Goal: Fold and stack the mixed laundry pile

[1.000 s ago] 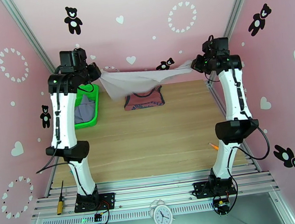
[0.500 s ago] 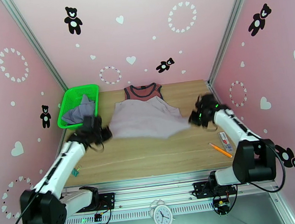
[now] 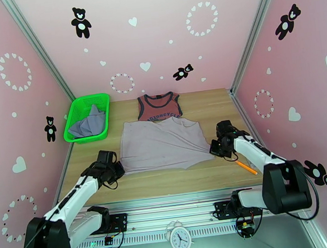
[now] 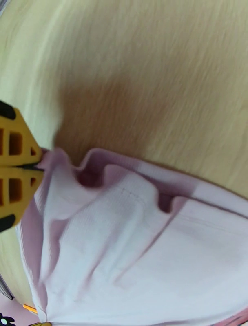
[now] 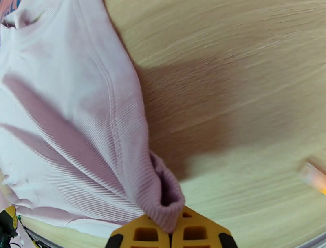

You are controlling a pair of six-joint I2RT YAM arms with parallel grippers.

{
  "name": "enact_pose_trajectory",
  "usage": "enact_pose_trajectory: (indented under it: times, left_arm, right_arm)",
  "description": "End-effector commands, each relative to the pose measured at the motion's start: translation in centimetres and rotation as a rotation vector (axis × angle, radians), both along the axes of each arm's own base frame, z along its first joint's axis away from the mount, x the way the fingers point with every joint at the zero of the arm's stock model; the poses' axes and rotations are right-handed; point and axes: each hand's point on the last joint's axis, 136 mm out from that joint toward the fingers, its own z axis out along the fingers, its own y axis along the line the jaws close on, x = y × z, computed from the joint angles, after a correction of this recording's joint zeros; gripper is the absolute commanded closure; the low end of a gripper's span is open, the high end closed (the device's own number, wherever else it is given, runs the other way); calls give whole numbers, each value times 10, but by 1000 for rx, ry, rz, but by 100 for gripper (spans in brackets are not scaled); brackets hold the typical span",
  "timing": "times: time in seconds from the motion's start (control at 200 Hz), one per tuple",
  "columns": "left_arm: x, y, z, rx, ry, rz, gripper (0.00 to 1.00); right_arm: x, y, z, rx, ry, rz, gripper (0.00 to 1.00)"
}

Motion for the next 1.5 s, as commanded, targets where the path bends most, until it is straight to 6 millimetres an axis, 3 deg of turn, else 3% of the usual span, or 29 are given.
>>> enact_pose_trajectory:
  times: [0.0, 0.155, 0.26, 0.305, 0.385, 0.471, 0.576, 0.711, 0.841, 0.926, 1.076, 1.241, 1.361, 1.492]
  left_arm:
    - [-8, 8, 8, 31, 10, 31, 100]
    - [-14, 10, -4, 37, 30, 35, 100]
    - [-12, 4, -17, 13, 51, 22, 100]
    - [-11, 1, -22, 2, 57, 17, 100]
    - [-9, -1, -27, -4, 64, 13, 100]
    - [-7, 0, -30, 4, 68, 11, 100]
    - [-5, 0, -29, 11, 64, 10, 100]
    - [-2, 2, -26, 26, 64, 5, 100]
    - [1, 2, -24, 36, 63, 2, 100]
    - [1, 3, -23, 41, 62, 1, 100]
    - [1, 3, -23, 45, 63, -4, 100]
    - [-1, 4, -24, 52, 70, -6, 100]
    - [0, 4, -24, 50, 69, -4, 100]
    - [1, 4, -22, 49, 67, -4, 100]
  right_arm:
    - [-6, -8, 17, -41, -9, -33, 100]
    - [-6, -13, 15, -62, -14, -51, 100]
    - [-4, -10, 5, -54, 9, -32, 66]
    - [-3, -9, 3, -56, 10, -16, 56]
    - [1, -5, 8, -72, -9, 26, 46]
    - [5, 4, 21, -109, -57, 107, 42]
    - [6, 30, 43, -174, -124, 266, 41]
    - [-10, 89, 63, -240, -221, 549, 43]
    - [-43, 146, 56, -296, -240, 826, 46]
    - [-58, 169, 39, -347, -204, 933, 47]
    - [-60, 186, 4, -394, -138, 972, 52]
    - [-52, 191, -17, -438, -101, 981, 57]
    - [-51, 193, -32, -472, -59, 1007, 70]
    - [-42, 190, -31, -516, -63, 1004, 88]
